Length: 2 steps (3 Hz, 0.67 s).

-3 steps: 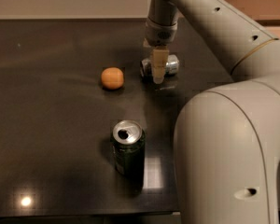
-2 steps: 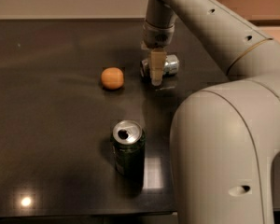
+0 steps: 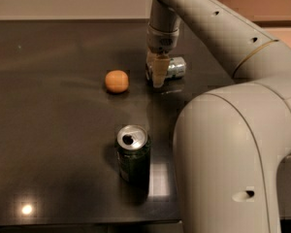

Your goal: Place 7up can upright

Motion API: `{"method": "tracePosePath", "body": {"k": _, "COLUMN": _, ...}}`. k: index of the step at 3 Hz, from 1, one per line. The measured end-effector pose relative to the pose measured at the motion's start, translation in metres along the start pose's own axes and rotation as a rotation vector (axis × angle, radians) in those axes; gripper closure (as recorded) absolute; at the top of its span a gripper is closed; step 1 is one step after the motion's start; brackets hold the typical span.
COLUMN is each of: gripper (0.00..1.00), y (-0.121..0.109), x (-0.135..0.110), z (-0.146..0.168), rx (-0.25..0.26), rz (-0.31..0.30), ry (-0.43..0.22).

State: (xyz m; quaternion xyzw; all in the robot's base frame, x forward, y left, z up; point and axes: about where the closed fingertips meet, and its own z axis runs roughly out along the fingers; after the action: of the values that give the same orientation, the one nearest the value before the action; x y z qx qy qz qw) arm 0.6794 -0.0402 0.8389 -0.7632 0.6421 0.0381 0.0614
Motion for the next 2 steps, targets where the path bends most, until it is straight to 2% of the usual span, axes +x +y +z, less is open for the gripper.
{"method": "tracePosePath", "body": {"k": 2, "gripper": 0.78, "y": 0.0011, "x": -0.0030, "z": -0.0084, "rx": 0.004, "rz": -0.006, "ry": -0.015}}
